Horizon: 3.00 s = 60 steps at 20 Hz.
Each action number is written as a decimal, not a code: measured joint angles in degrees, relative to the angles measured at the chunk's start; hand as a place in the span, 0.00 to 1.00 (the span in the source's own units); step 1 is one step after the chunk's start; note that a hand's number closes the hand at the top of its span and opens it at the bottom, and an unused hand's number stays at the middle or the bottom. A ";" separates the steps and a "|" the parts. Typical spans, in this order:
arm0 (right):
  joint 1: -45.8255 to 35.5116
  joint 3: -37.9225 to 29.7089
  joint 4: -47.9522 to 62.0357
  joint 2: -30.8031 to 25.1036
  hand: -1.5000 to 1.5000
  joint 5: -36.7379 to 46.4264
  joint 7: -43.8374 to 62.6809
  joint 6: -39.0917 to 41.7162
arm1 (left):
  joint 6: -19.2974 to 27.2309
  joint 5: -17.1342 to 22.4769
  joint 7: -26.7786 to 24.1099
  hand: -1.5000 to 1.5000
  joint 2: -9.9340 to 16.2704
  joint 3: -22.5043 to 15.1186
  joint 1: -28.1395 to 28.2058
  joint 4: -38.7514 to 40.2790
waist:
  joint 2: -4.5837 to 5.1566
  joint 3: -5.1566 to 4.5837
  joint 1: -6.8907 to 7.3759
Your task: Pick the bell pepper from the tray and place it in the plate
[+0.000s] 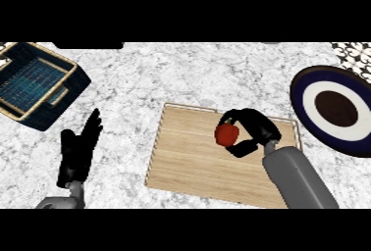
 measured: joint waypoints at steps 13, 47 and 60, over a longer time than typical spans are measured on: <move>2.20 0.18 3.15 -6.32 1.00 11.89 -9.10 -14.46 | -1.70 0.20 -2.04 0.50 0.04 1.61 0.57 1.04 | -0.26 -0.02 0.12; 0.46 -26.96 -1.66 -20.12 1.00 6.61 -9.97 -29.36 | -1.47 -2.14 -1.61 0.50 -2.07 1.58 0.21 0.72 | 0.29 0.07 0.15; -10.54 -27.55 31.01 -28.08 0.00 8.56 -18.56 -20.09 | -2.84 -1.39 -1.02 0.50 -1.44 2.58 -2.03 1.64 | 0.75 0.15 1.28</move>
